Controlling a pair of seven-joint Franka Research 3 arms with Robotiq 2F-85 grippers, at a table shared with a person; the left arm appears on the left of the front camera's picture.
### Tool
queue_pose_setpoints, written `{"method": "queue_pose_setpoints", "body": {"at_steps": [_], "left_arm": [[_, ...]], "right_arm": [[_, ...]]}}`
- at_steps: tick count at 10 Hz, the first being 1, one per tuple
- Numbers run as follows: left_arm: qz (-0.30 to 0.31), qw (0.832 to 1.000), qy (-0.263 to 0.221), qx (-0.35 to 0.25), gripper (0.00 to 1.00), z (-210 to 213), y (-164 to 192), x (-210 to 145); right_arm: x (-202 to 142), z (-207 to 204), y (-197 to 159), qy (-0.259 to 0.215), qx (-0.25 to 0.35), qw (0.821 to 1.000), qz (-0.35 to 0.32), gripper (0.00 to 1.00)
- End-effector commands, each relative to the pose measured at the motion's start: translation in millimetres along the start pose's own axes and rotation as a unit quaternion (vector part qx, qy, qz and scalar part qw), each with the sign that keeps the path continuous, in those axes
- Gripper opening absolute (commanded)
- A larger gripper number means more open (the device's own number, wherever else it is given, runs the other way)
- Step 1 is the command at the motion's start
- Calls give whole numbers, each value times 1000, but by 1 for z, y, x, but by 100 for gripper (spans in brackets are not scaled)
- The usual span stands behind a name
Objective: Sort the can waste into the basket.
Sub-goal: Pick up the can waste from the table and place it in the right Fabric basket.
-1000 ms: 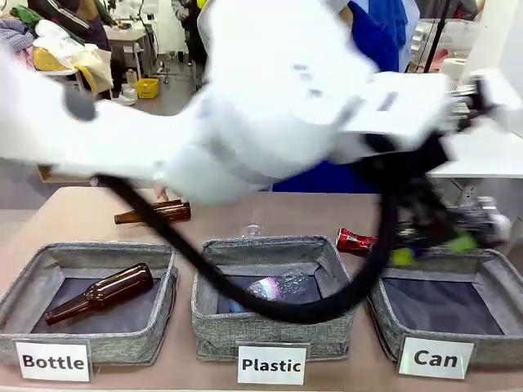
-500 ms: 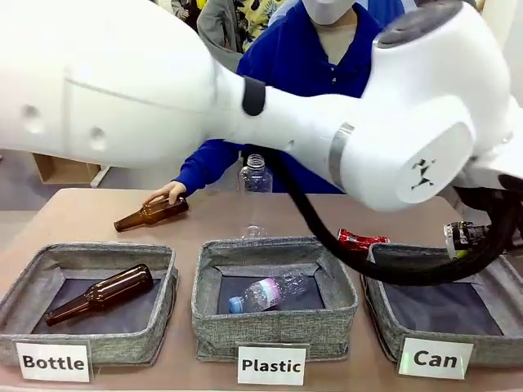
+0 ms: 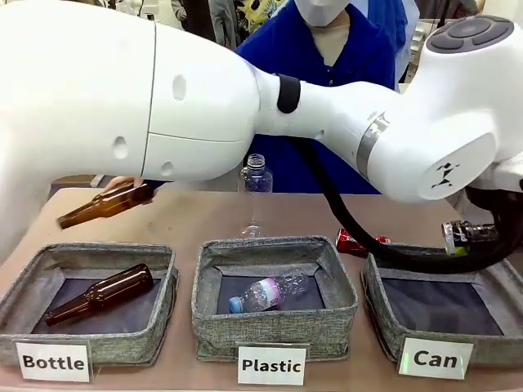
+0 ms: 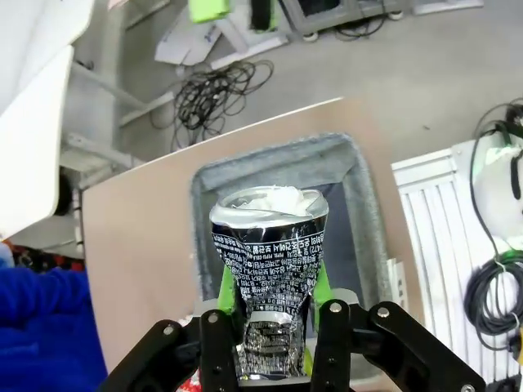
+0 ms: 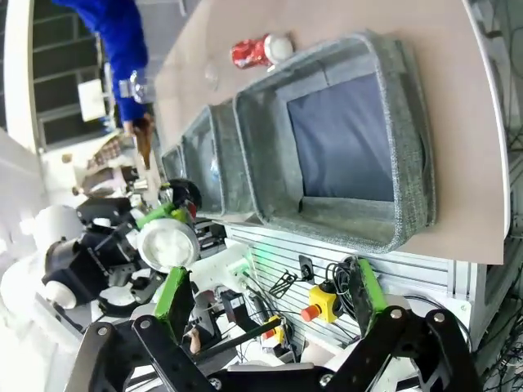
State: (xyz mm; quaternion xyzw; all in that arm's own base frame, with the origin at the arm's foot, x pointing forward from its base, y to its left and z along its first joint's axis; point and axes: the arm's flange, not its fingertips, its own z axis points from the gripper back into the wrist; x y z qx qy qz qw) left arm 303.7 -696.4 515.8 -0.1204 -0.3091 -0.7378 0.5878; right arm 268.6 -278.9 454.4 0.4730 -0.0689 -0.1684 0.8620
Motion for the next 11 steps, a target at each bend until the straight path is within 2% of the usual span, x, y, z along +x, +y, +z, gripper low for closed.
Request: {"method": "queue_pose_setpoints", "body": {"at_steps": [1,2,3,9,10,11], "left_arm": [[19,999,14,42,73,1,11,7],[18,998,19,54,95,0,14,3],[20,998,22,52,100,0,13,1],[19,998,13,52,100,7,17,-10],[22,999,36,29,100,13,16,-25],[6,997,73,2,100,21,11,-49]], "right_arm": [[-3,3,2,1,-4,1000,-10,100],[-3,3,2,1,-4,1000,-10,100],[-3,3,2,1,-4,1000,-10,100],[-3,3,2,1,-4,1000,-10,100],[0,0,0,0,0,1000,0,100],[10,-20,16,1,-31,999,-23,100]]}}
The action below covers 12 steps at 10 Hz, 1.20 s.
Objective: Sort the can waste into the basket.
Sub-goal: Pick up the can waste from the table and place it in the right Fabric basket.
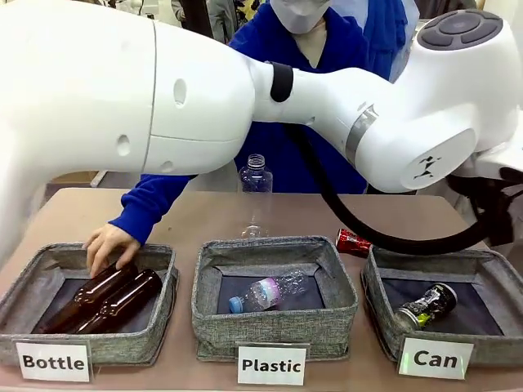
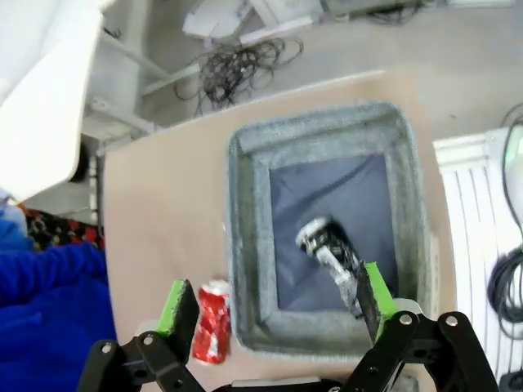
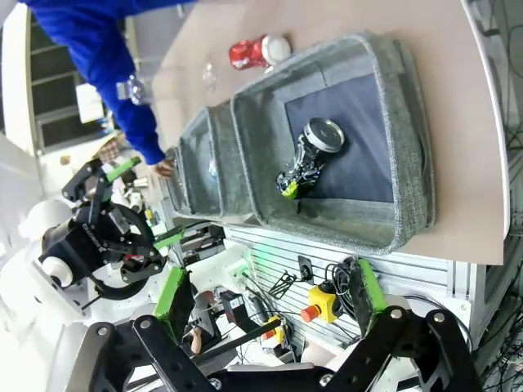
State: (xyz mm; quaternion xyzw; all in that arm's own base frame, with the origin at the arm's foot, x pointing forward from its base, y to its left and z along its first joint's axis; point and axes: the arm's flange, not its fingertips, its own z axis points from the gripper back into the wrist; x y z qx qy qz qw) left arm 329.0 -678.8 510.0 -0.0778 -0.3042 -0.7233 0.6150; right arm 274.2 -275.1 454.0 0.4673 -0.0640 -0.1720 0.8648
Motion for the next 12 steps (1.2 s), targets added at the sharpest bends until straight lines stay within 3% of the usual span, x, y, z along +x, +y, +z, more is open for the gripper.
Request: {"method": "queue_pose_setpoints", "body": {"at_steps": [1,3,6,8,9,10,11,12], "left_arm": [[-13,998,48,-42,100,28,-10,-65],[35,998,42,-29,100,43,-13,-115],[69,997,17,-21,100,51,-12,-141],[100,993,16,-64,100,83,2,-174],[141,988,10,-66,100,109,6,-205],[212,970,10,-117,100,139,-1,-249],[259,961,9,-95,100,161,-13,-295],[324,941,-8,-96,100,182,-25,-343]], "right_arm": [[21,-43,37,2,-47,998,-31,100],[34,-72,76,35,-44,998,-8,100],[43,-78,77,45,-43,997,-39,100],[38,-106,96,68,-33,996,-38,100],[33,-129,112,90,-24,996,9,100],[28,-160,128,105,-24,994,23,100],[22,-185,139,143,-29,989,30,100],[15,-206,153,165,-32,985,31,100]]}}
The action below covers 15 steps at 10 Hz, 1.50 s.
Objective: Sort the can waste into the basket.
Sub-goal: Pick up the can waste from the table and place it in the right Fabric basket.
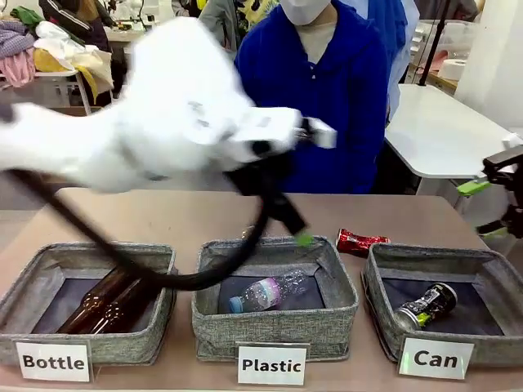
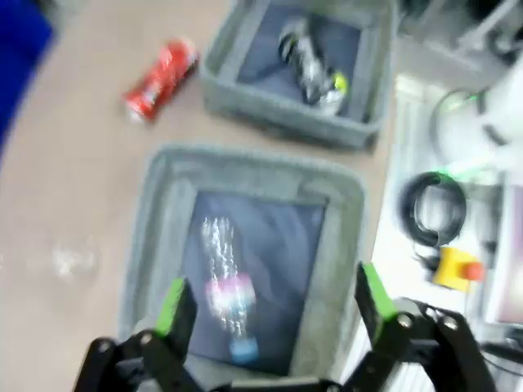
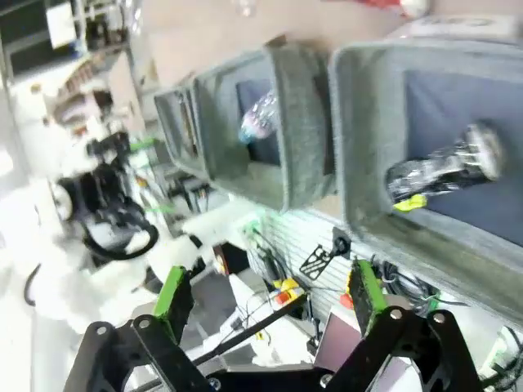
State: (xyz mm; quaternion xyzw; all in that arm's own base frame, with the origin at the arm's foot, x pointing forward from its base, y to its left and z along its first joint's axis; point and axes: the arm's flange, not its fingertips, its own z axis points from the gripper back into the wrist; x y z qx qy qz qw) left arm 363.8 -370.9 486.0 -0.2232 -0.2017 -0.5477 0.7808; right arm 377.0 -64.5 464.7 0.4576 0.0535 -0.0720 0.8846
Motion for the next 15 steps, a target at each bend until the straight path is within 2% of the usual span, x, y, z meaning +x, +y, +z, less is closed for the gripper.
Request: {"method": "queue_pose_setpoints", "body": {"at_steps": [1,2,3,4,5,6,7,8,9,10,15], "left_arm": [[128,989,-68,-36,100,67,22,-137],[145,978,-115,-93,100,91,32,-178],[248,948,-163,-118,100,110,55,-224],[283,917,-201,-196,100,127,78,-271],[343,879,-242,-226,100,139,93,-309],[401,826,-316,-239,100,145,98,-350],[387,790,-404,-249,100,143,103,-380],[391,779,-438,-220,100,142,97,-407],[383,831,-319,-247,100,169,115,-366],[383,831,-319,-247,100,169,115,-366],[383,831,-319,-247,100,169,115,-366]], "right_arm": [[4,-43,29,40,1,999,-15,100],[1,-60,41,69,20,997,-30,100],[3,-77,50,102,54,992,-53,100],[9,-92,53,118,79,988,-67,100],[14,-99,54,141,118,981,-66,100],[21,-100,49,131,148,978,-68,100],[38,-92,37,146,165,974,-58,100],[51,-80,19,124,182,974,-52,100],[63,-66,1,82,188,976,-71,100],[33,-97,31,133,151,977,-68,100],[33,-97,31,133,151,977,-68,100]]}}
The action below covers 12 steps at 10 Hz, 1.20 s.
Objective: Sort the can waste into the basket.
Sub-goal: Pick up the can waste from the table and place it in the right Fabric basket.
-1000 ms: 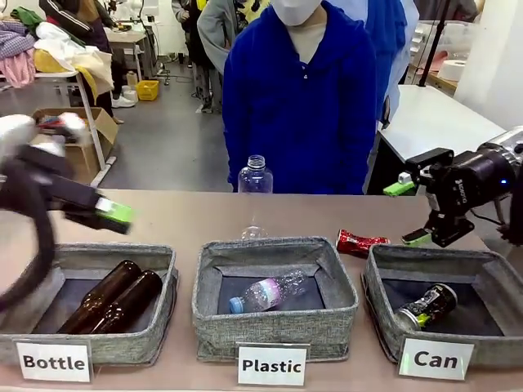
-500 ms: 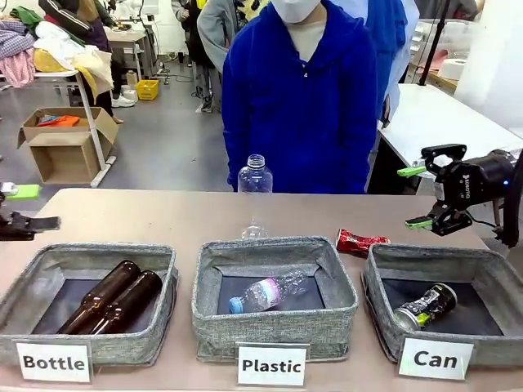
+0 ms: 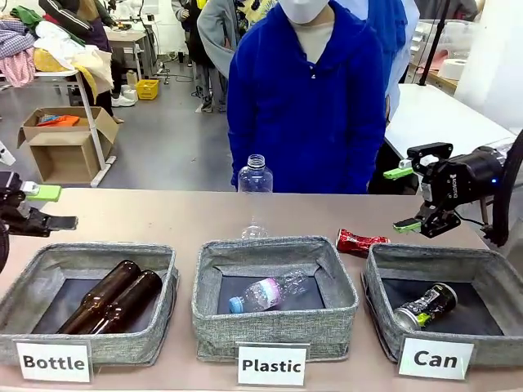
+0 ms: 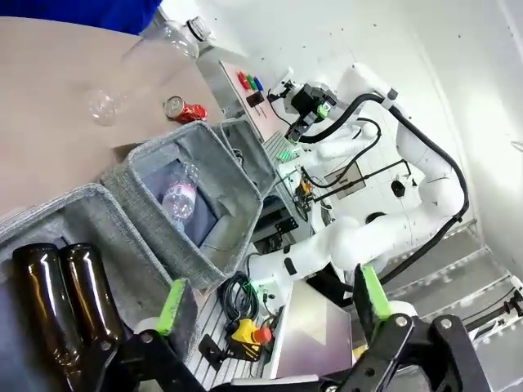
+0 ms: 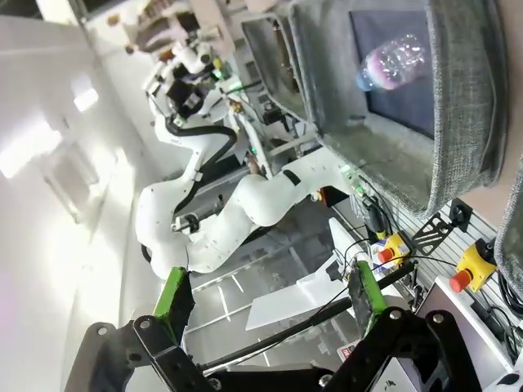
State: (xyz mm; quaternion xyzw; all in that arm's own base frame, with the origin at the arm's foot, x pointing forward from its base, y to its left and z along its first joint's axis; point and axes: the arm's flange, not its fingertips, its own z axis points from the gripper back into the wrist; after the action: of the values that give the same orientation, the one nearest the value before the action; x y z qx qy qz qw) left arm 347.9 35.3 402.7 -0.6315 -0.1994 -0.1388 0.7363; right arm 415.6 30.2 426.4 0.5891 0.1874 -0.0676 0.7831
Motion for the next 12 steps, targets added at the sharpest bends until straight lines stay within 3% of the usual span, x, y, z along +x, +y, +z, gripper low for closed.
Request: {"method": "queue_pose_setpoints", "body": {"at_steps": [1,6,7,8,9,10,11,12], "left_arm": [[5,1000,1,3,100,5,-3,-2],[5,1000,1,3,100,5,-3,-2],[5,1000,1,3,100,5,-3,-2],[5,1000,1,3,100,5,-3,-2],[5,1000,1,3,100,5,-3,-2],[5,1000,1,3,100,5,-3,-2],[5,1000,1,3,100,5,-3,-2],[5,1000,1,3,100,5,-3,-2]], "right_arm": [[-4,1,1,-4,0,1000,-10,100],[0,1,0,-1,1,1000,0,100],[-3,-5,11,-68,-108,992,9,100],[11,-9,27,-197,-198,960,-16,100],[32,-8,38,-312,-262,912,-47,100],[47,3,41,-343,-269,897,-69,100],[39,19,35,-353,-239,902,-71,100],[10,36,26,-303,-214,928,-26,100]]}}
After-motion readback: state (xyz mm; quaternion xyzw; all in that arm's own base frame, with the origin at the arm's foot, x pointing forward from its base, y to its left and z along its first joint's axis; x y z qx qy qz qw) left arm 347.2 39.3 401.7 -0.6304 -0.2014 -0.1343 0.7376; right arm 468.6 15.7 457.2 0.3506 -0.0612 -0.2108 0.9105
